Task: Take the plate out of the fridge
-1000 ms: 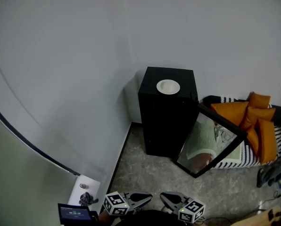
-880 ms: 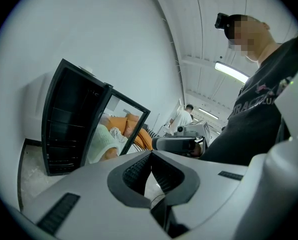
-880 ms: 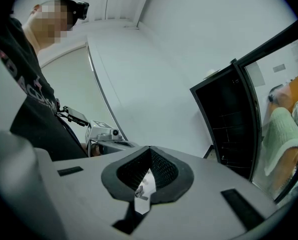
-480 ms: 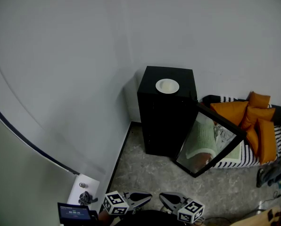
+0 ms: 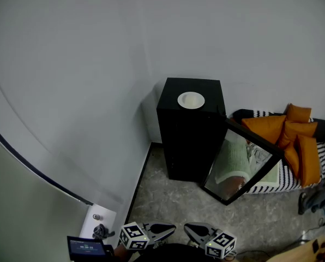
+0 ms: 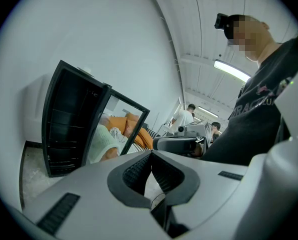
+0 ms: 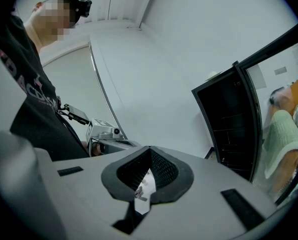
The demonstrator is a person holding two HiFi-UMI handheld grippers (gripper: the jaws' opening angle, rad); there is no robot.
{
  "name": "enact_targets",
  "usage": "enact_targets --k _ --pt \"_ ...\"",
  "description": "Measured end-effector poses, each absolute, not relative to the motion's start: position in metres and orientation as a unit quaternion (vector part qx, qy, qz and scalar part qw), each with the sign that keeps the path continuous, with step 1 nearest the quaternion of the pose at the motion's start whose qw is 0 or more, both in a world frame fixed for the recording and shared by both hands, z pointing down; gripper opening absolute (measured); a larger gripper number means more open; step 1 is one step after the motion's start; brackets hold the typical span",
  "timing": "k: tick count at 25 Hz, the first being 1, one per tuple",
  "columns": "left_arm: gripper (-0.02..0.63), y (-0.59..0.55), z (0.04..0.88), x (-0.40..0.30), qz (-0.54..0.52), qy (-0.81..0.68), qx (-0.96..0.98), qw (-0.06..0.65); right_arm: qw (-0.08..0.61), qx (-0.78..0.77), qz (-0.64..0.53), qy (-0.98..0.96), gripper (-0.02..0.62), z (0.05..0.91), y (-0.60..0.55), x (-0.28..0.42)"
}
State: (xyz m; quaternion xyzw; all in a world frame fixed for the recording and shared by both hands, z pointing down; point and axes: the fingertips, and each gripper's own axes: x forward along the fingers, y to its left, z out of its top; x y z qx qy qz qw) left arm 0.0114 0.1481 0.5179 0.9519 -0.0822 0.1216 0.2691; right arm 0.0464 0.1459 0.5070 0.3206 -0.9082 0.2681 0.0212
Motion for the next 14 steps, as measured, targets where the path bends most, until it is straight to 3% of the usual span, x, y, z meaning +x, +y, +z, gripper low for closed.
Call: enact_targets --k 14 --pt "0.005 0.1494 0.5151 0.0136 0.121 -0.083 0.953 0.266 0.024 0.32 0.264 -0.909 0.008 0.5046 0.1488 0.0469"
